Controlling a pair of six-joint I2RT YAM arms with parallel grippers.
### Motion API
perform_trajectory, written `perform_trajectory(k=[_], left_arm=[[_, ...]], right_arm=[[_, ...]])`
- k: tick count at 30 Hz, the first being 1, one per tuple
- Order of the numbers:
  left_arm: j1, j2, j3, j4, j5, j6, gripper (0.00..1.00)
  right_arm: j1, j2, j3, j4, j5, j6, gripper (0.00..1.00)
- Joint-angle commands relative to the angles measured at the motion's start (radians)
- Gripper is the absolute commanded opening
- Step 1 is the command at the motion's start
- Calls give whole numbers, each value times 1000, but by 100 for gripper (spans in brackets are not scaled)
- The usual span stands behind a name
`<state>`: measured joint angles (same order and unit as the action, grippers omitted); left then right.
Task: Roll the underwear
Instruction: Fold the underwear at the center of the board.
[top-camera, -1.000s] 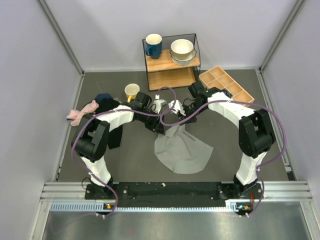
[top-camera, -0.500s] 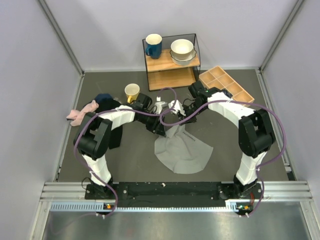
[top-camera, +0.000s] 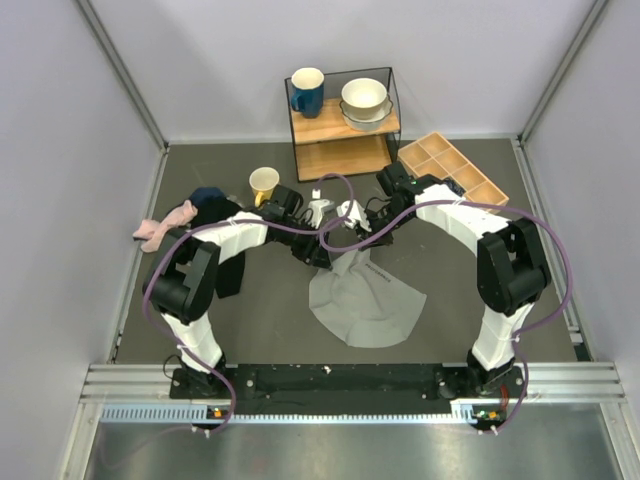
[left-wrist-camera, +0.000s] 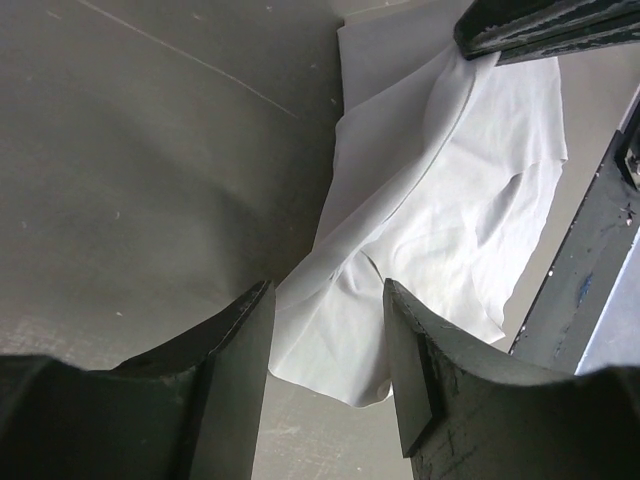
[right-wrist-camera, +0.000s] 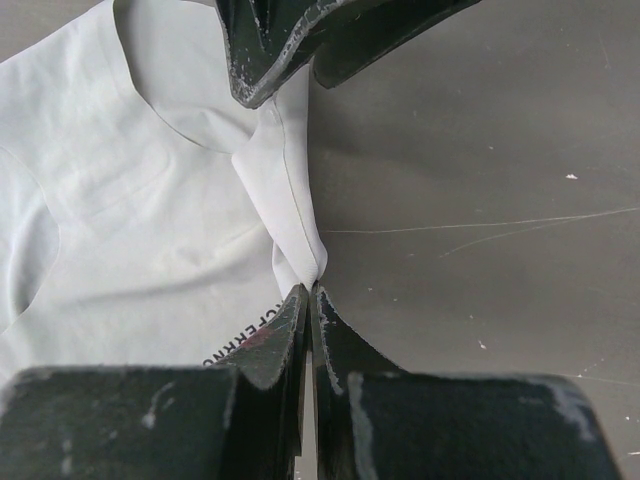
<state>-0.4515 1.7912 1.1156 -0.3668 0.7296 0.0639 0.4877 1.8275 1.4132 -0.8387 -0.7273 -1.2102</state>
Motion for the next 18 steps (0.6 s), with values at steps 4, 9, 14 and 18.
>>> perform_trajectory(k=[4,9,14,18], left_arm=[[0,37,27,2,73,66,52],[0,59,38,-4,65,76,52],[0,70,44,-12,64,80,49],[0,66,47,-12,57,76,47]], right_arm=[[-6,7,4,-7,-38,1,0],[-8,9,3,-7,-41,1,0],[-8,10,3,-5,-40,1,0],[-6,10,4,-7,-43,1,0]])
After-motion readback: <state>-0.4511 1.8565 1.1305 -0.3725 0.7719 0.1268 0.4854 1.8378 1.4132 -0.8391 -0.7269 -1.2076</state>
